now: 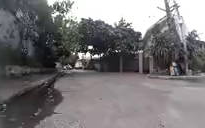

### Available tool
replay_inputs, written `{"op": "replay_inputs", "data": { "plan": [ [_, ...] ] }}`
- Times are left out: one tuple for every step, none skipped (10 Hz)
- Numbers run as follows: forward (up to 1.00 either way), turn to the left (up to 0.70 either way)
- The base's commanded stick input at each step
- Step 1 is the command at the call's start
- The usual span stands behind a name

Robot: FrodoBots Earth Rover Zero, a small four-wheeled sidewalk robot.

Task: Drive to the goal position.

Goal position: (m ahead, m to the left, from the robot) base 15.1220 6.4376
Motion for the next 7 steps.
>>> {"op": "replay_inputs", "data": {
  "plan": [
    [0.98, 0.06],
    [0.98, 0.2],
    [0.98, 0.39],
    [0.98, 0.39],
    [0.98, 0.05],
    [0.98, 0.03],
    [0.98, 0.03]
  ]
}}
